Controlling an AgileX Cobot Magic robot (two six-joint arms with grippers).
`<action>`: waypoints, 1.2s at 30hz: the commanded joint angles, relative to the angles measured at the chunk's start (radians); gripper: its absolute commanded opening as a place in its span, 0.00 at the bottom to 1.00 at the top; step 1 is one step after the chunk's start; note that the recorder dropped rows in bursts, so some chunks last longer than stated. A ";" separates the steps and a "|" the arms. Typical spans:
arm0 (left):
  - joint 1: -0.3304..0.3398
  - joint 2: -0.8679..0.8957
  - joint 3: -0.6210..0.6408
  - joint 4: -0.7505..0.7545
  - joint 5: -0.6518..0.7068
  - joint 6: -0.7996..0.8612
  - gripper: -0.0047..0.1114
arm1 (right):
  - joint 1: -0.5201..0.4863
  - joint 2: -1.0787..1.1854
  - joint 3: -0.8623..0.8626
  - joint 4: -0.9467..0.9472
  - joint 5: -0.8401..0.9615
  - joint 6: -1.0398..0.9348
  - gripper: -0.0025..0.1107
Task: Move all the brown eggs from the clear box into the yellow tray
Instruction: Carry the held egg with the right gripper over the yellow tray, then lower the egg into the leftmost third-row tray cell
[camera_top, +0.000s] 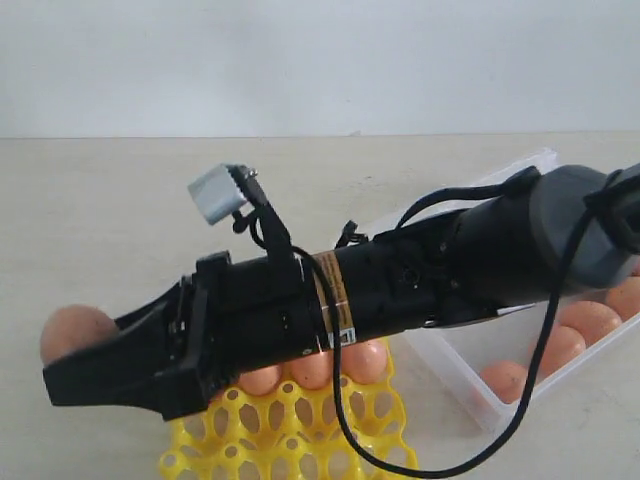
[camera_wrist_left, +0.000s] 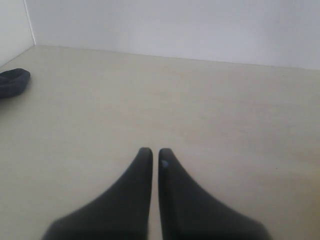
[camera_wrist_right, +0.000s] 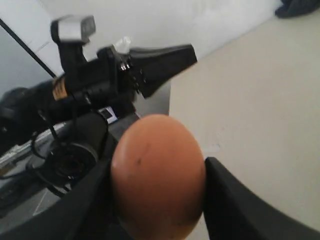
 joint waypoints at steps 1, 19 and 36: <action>-0.003 -0.003 0.004 0.000 -0.003 0.004 0.08 | 0.000 0.035 -0.006 -0.049 0.046 -0.059 0.02; -0.003 -0.003 0.004 0.000 -0.003 0.004 0.08 | 0.000 0.039 -0.006 -0.309 0.402 -0.109 0.02; -0.003 -0.003 0.004 0.000 -0.003 0.004 0.08 | 0.000 0.074 -0.006 -0.235 0.435 -0.113 0.02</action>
